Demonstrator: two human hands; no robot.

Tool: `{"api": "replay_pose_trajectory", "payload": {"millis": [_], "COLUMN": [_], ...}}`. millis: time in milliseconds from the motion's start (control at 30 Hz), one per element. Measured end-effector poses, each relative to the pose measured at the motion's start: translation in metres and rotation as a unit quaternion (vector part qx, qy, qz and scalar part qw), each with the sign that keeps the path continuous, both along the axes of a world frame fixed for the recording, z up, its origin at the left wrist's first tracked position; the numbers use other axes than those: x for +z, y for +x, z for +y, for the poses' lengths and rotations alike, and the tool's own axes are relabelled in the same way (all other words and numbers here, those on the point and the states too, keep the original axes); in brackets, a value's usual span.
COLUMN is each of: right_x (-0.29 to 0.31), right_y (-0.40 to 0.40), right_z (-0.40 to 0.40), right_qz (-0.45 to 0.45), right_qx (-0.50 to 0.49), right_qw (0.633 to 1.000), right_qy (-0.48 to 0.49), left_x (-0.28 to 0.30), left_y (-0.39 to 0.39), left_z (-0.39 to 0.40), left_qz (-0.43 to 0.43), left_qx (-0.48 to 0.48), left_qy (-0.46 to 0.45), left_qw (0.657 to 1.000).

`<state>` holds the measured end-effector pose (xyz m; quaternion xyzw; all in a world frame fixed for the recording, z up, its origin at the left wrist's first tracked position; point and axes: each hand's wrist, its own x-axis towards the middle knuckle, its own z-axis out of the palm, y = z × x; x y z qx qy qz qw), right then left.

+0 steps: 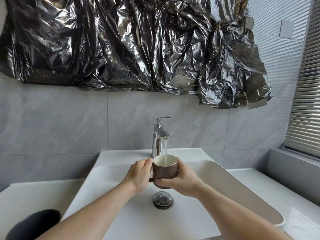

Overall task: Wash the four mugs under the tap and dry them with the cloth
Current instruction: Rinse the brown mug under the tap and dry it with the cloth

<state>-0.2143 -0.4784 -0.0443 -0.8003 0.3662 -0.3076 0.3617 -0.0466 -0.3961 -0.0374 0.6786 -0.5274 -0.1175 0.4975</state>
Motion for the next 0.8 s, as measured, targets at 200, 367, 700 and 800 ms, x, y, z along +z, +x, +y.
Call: {"api": "replay_pose_trajectory", "payload": {"millis": [200,367,700,800], "right_x": [0.006,0.009,0.006,0.006], "right_y": [-0.002,-0.004,-0.004,-0.004], "right_z": [0.001,0.002,-0.003,-0.004], "right_qz": [0.044,0.074,0.082,0.084], "right_qx": [-0.061,-0.086,-0.108,-0.11], "right_qw": [0.992,0.983,0.975,0.974], "right_qy": [-0.097,-0.143,-0.175,-0.18], "left_x": [-0.003,-0.009,-0.012,-0.012], "left_y": [0.007,0.009,0.012,0.011], "left_z": [-0.002,-0.006,-0.006,-0.005], "left_qz": [-0.051,-0.075,-0.091,-0.093], "left_qx": [-0.035,-0.044,-0.055,-0.056], "left_qy": [0.056,0.091,0.111,0.116], "left_qw": [0.997,0.992,0.988,0.987]}}
